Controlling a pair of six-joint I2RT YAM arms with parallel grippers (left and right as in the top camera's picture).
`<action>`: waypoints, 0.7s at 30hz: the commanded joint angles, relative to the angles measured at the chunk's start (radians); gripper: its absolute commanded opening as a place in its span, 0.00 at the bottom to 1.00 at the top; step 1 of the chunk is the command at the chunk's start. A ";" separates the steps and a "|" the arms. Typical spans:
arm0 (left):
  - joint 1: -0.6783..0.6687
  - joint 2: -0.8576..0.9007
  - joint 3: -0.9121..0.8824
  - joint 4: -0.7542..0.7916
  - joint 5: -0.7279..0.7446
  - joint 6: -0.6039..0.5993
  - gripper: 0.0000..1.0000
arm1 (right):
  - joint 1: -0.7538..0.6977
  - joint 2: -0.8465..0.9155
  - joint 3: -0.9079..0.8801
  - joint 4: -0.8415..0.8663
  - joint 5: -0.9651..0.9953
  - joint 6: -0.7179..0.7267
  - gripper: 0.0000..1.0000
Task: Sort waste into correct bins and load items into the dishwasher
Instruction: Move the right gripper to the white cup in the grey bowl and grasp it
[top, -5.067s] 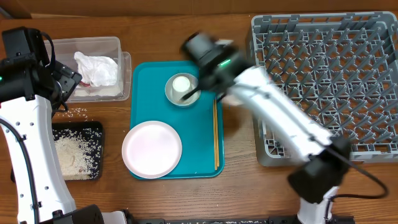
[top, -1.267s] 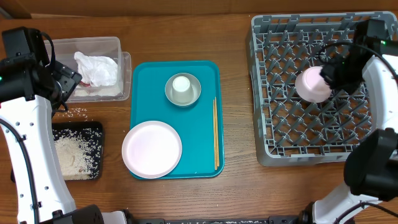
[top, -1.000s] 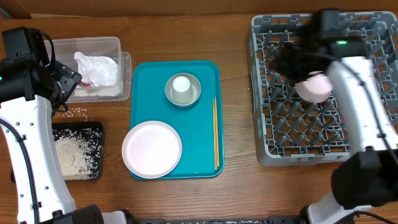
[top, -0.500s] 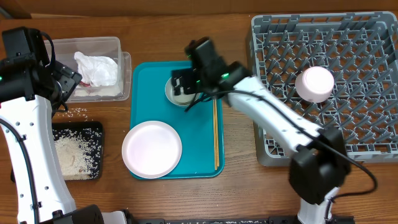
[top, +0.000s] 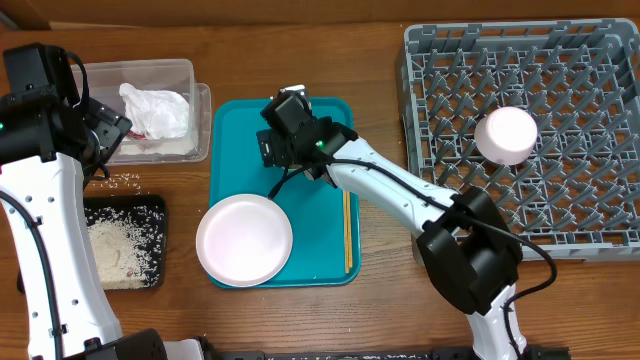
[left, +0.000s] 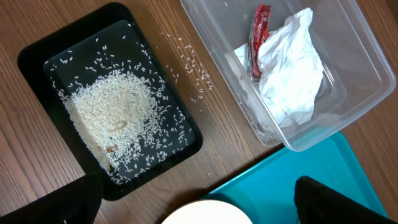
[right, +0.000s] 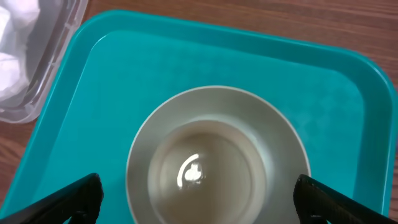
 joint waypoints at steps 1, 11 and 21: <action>0.004 0.008 0.006 0.001 0.000 -0.013 1.00 | 0.000 0.035 0.019 0.018 0.035 0.004 1.00; 0.004 0.008 0.006 0.001 0.000 -0.013 1.00 | 0.000 0.045 0.019 0.040 0.057 0.005 0.75; 0.004 0.008 0.006 0.001 0.000 -0.013 1.00 | 0.000 0.034 0.023 0.040 0.057 0.006 0.69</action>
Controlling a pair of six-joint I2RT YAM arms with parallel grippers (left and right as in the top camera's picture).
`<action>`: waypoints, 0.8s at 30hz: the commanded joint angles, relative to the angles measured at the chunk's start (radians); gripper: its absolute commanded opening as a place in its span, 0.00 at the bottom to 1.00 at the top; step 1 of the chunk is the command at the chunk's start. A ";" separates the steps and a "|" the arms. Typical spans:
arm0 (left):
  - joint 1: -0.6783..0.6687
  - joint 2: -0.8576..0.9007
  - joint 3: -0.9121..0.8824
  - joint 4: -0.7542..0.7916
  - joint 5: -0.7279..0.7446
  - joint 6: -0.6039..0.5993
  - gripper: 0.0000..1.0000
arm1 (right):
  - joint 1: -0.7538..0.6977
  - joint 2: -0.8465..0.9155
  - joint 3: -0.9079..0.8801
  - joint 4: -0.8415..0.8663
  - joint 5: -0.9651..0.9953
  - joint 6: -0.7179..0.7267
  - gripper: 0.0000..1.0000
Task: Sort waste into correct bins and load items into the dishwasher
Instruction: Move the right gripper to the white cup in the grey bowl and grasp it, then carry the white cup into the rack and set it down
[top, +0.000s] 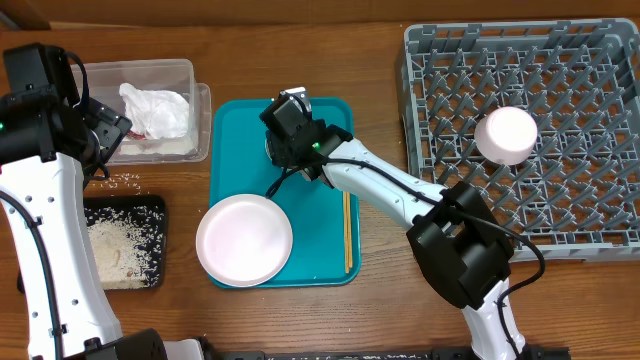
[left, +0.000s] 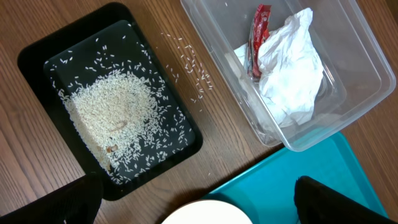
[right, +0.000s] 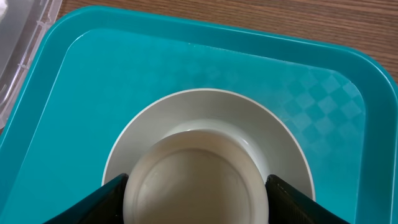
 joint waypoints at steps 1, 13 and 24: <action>0.004 0.008 0.006 0.001 0.000 -0.013 1.00 | -0.003 -0.016 0.027 0.006 0.018 0.002 0.66; 0.004 0.008 0.006 0.001 0.000 -0.013 1.00 | -0.055 -0.151 0.100 -0.082 0.043 0.002 0.58; 0.004 0.008 0.006 0.001 0.000 -0.013 1.00 | -0.279 -0.416 0.101 -0.257 0.149 0.002 0.58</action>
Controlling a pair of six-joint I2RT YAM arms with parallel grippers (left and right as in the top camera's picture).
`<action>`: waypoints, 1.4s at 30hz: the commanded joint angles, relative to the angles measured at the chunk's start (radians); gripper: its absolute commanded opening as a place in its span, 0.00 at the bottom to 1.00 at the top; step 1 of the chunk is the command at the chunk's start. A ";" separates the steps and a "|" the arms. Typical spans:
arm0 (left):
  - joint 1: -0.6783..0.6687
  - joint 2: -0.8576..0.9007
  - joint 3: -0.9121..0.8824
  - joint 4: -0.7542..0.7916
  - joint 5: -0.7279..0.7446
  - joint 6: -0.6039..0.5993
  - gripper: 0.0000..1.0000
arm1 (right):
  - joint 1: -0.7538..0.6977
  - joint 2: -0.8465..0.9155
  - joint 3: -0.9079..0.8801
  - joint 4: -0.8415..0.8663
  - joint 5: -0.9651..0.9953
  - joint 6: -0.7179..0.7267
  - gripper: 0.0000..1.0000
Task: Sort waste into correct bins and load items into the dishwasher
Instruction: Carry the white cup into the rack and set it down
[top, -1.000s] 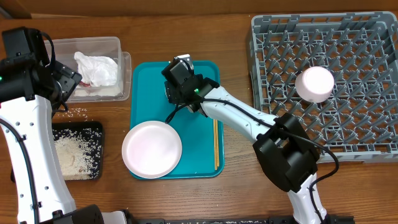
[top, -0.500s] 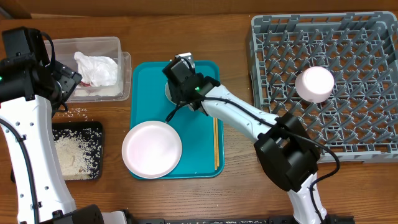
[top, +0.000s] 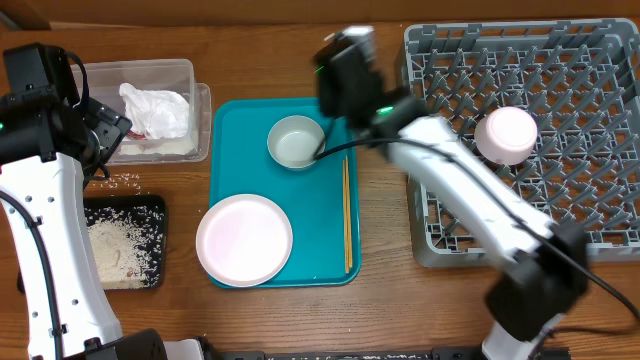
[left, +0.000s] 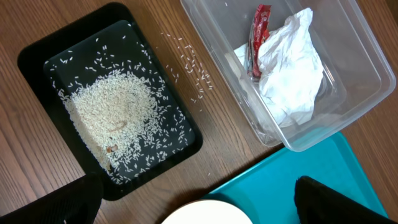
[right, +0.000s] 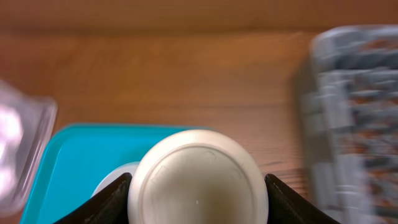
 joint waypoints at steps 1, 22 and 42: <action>0.004 0.008 0.006 0.001 0.000 -0.012 1.00 | -0.118 -0.105 0.032 -0.052 0.043 0.003 0.58; 0.004 0.008 0.006 0.001 0.000 -0.012 1.00 | -0.824 -0.091 0.027 -0.303 -0.049 0.005 0.58; 0.004 0.008 0.006 0.001 0.000 -0.012 1.00 | -0.911 -0.035 -0.078 -0.354 -0.223 0.002 0.59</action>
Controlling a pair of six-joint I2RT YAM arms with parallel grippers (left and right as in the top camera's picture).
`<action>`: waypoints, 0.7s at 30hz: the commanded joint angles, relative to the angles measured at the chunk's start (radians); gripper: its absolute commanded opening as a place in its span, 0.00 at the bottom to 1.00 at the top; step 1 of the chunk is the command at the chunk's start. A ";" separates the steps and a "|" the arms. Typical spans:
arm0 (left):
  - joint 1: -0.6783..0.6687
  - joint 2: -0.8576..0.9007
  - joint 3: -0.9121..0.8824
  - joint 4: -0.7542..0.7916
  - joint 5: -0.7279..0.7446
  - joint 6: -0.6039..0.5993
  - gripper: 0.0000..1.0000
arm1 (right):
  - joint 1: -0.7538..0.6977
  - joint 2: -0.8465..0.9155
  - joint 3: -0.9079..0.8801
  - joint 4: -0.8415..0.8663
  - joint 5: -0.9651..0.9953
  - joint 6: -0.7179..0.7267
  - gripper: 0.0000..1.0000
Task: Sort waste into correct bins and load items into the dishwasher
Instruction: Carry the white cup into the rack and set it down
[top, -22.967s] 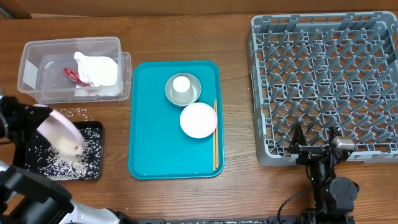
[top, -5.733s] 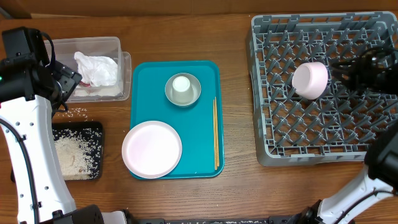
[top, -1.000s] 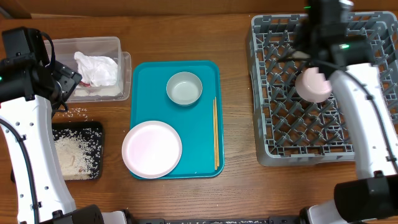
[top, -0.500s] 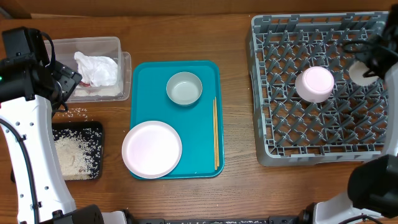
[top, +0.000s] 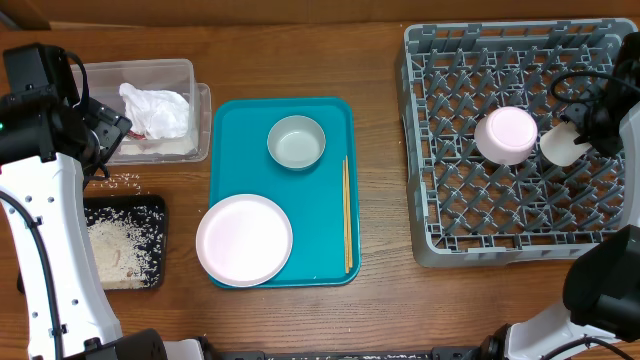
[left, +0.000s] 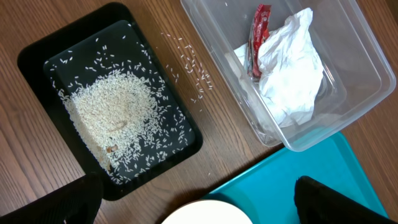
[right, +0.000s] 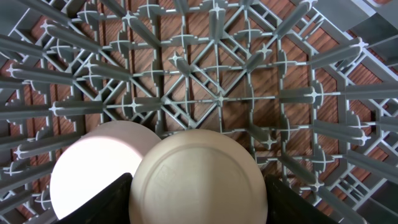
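My right gripper (right: 199, 202) is shut on a cream cup (right: 198, 177), held base up just over the grey dish rack (top: 470, 215). In the overhead view the cream cup (top: 562, 146) hangs beside a pale pink cup (top: 507, 135) that sits upside down in the rack. On the teal tray (top: 232, 130) lie a grey-green bowl (top: 296, 142), a white plate (top: 244, 240) and a pair of chopsticks (top: 347, 215). My left gripper (left: 199, 208) stands open high over the tray's left edge, with nothing between its fingers.
A clear bin (left: 348, 62) at the back left holds crumpled tissue (left: 292, 68) and a red wrapper (left: 258, 37). A black tray (left: 37, 56) of rice (left: 112, 121) sits in front of it, with loose grains on the wood between them.
My right gripper, with the cream cup in it, was over the back edge of the teal tray and is now over the right side of the rack, beside the pink cup. The left arm is unchanged.
The cream cup stood inside the bowl on the tray, with my right gripper open around it. Then the fingers were shut on the cup. Then the cup was up out of the bowl, and now it is over the rack. The left arm has stayed still.
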 joint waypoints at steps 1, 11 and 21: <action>0.004 0.008 0.006 0.001 0.000 -0.012 1.00 | 0.003 -0.006 0.000 0.005 -0.002 0.001 0.59; 0.004 0.008 0.006 0.001 0.000 -0.012 1.00 | 0.003 -0.006 -0.014 0.005 0.140 0.002 0.59; 0.004 0.008 0.006 0.001 0.000 -0.012 1.00 | 0.003 -0.006 -0.045 -0.002 0.113 0.006 0.73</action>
